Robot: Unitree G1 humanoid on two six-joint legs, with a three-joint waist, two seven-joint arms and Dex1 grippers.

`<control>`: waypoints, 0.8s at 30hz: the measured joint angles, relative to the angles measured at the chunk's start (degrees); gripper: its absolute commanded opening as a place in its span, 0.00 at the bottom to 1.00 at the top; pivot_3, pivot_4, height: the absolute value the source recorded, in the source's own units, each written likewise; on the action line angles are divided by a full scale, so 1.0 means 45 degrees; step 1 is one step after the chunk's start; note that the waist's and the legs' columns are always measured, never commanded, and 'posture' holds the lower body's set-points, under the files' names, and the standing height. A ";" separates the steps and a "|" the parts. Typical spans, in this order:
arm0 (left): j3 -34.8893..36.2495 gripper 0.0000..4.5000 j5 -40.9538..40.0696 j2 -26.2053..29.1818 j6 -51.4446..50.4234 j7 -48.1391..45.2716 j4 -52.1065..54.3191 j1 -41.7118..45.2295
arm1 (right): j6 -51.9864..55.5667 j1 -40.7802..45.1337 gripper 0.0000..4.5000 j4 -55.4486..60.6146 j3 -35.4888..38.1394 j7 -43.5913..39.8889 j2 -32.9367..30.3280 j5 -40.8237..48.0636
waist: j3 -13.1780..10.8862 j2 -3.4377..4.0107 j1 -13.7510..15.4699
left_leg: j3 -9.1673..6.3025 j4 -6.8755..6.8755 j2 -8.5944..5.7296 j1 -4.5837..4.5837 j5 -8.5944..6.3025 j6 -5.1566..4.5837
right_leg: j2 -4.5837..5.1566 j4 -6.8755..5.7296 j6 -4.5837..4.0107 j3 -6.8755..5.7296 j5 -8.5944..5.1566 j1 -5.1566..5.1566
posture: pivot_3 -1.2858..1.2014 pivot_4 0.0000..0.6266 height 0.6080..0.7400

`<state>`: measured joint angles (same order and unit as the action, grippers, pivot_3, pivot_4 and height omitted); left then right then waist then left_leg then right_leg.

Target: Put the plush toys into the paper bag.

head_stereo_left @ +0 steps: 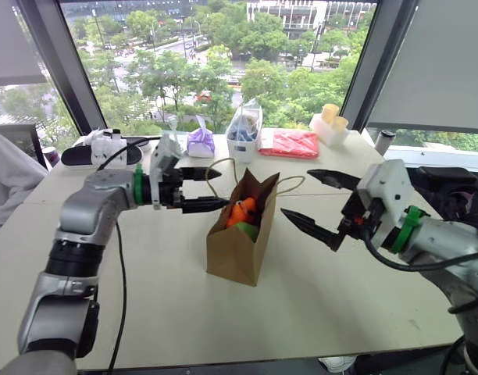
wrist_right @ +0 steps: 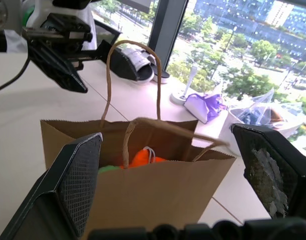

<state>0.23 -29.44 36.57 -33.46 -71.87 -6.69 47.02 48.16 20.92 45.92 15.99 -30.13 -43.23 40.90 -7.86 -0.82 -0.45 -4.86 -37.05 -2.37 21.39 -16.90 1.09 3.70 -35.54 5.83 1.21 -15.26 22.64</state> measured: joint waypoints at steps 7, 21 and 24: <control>0.0579 1.00 0.0000 0.0877 -0.0197 0.0533 0.0019 -0.0671 | 0.1118 -0.2177 1.00 -0.1508 0.3553 0.0508 0.0399 0.4065 | 0.0002 -0.0002 0.0081 | 0.0005 0.0009 -0.0001 -0.0002 -0.0013 -0.0023 | 0.0019 0.0031 -0.0002 0.0013 0.0001 -0.0015 | 0.52 0.24 1.00; 0.1724 1.00 -0.1670 0.0349 -0.2852 0.4621 0.6552 -0.5739 | -0.2501 -0.3384 0.00 -0.3622 -0.2494 -0.0966 0.2152 -0.0665 | 0.0000 0.0000 -0.0030 | 0.0014 -0.0002 0.0014 -0.0019 -0.0006 -0.0005 | 0.0016 0.0027 -0.0007 0.0025 0.0004 -0.0021 | 0.52 0.24 1.00; 0.1926 1.00 -0.2342 0.0453 -0.3517 0.5136 0.7585 -0.6178 | -0.2631 -0.2756 0.00 -0.4037 -0.3010 -0.1397 0.2374 -0.0687 | -0.0002 0.0003 0.0006 | 0.0001 0.0007 0.0014 -0.0001 -0.0007 -0.0002 | 0.0016 0.0024 -0.0007 0.0023 0.0004 0.0002 | 0.52 0.24 1.00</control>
<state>8.90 -39.98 38.61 -49.29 -48.76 27.44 19.22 36.32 8.52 27.75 2.45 -36.42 -32.55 37.81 -7.87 -0.81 -0.42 -4.86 -37.02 -2.31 21.39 -16.93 1.08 3.78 -35.43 5.80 1.31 -15.24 22.64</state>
